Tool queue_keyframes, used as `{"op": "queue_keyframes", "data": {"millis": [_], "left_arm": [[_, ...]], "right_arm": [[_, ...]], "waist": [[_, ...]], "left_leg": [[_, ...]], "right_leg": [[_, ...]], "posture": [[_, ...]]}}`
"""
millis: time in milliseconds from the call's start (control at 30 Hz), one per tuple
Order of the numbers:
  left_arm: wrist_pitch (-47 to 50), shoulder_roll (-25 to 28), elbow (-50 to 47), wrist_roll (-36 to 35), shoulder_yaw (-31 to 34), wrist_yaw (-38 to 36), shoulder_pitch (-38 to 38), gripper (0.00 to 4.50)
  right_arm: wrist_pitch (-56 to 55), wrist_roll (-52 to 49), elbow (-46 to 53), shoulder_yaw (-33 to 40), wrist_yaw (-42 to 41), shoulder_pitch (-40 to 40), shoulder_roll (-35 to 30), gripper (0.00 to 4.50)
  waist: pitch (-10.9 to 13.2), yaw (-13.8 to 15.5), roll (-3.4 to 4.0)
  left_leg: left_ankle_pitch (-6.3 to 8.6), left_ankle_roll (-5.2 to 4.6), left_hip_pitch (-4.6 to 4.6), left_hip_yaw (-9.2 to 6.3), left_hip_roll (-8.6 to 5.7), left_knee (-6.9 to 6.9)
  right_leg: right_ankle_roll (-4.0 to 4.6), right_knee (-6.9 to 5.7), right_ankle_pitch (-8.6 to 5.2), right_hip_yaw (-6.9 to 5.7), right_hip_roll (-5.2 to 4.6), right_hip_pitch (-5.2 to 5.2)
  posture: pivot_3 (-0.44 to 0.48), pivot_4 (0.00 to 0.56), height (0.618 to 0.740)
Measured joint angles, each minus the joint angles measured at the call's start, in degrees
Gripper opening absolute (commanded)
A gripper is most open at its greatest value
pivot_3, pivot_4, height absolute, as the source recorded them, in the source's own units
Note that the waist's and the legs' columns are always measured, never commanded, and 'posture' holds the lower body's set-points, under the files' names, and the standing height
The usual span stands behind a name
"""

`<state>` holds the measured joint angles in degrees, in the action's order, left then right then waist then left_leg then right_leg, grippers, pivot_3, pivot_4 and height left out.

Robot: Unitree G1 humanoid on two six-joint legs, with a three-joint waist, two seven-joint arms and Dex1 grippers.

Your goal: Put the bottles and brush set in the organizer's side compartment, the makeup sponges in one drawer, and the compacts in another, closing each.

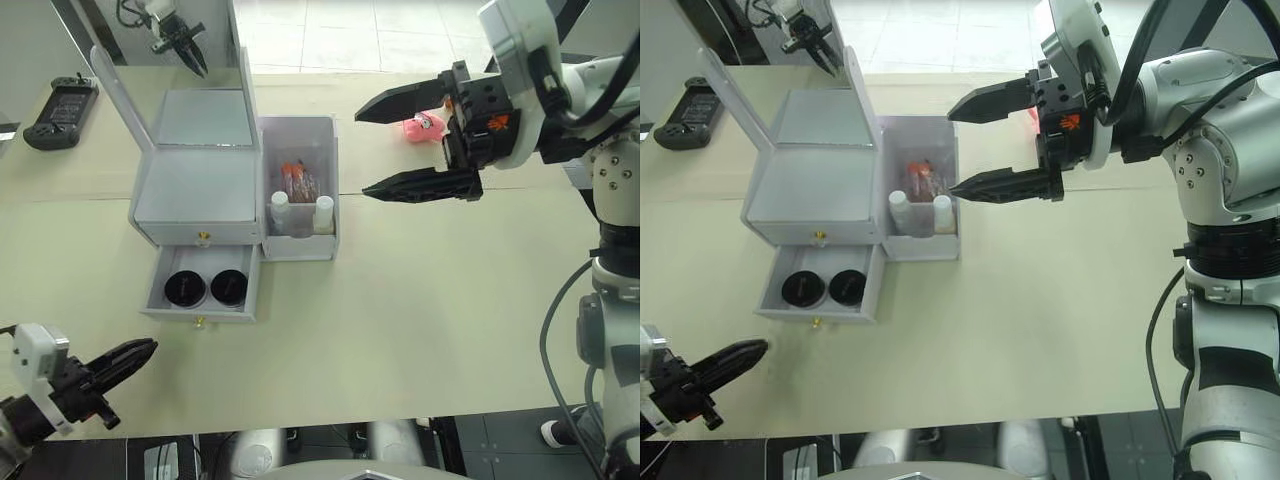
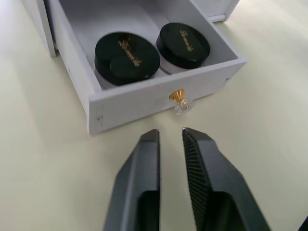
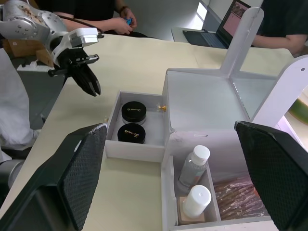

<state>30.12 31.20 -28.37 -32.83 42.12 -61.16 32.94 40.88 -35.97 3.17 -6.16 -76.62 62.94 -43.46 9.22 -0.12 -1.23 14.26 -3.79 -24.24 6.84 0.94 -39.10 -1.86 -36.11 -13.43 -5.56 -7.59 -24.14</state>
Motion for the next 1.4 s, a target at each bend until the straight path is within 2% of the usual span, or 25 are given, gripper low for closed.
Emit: {"op": "queue_keyframes", "data": {"millis": [167, 367, 567, 800, 1400], "left_arm": [[-5.7, -6.0, 2.4, 3.5, -7.2, 7.0, -3.1, 0.02], [-7.9, -6.6, 3.7, 5.0, -12.0, 12.3, -7.6, 0.02], [-8.9, -4.7, 6.2, 7.5, -17.3, 15.0, -13.5, 0.02], [-8.6, -1.0, 8.0, 8.9, -19.7, 18.2, -20.8, 0.02], [-8.8, 3.5, 17.4, 14.7, -26.6, 21.6, -34.4, 0.02]], "right_arm": [[-0.4, 1.0, -0.6, -0.1, -0.3, 0.4, 0.7, 4.5], [-0.2, 1.0, -0.4, -0.1, 0.2, 1.3, 1.0, 4.5], [0.7, 1.0, -0.1, 0.0, 1.2, 1.3, 1.0, 4.5], [0.8, 1.1, 0.9, 0.2, 1.9, 1.2, 0.1, 4.5], [2.6, 0.2, 3.9, 1.9, 4.8, -1.6, -0.6, 4.5]], "waist": [[0.0, 0.1, 0.0], [0.0, 0.1, -0.01], [0.0, 0.8, 0.01], [0.0, 0.6, 0.01], [0.0, 0.8, 0.01]], "left_leg": [[0.03, -0.04, 0.0, -0.01, 0.0, 0.0], [0.03, -0.05, 0.0, -0.01, 0.0, 0.0], [0.04, -0.07, -0.01, -0.03, -0.03, -0.04], [0.04, -0.07, -0.02, -0.02, -0.05, -0.05], [0.03, -0.06, -0.05, 0.01, -0.07, -0.07]], "right_leg": [[0.01, -0.01, 0.01, 0.01, -0.1, -0.01], [0.01, -0.02, 0.01, -0.02, -0.16, -0.01], [0.01, -0.07, 0.02, -0.09, -0.21, 0.01], [-0.01, -0.08, 0.03, -0.11, -0.2, -0.01], [-0.05, -0.1, 0.05, -0.13, -0.12, 0.02]], "posture": [[0.0, 0.15, 0.74], [0.0, 0.15, 0.74], [0.0, 0.15, 0.74], [0.0, 0.15, 0.74], [0.0, 0.15, 0.74]]}}
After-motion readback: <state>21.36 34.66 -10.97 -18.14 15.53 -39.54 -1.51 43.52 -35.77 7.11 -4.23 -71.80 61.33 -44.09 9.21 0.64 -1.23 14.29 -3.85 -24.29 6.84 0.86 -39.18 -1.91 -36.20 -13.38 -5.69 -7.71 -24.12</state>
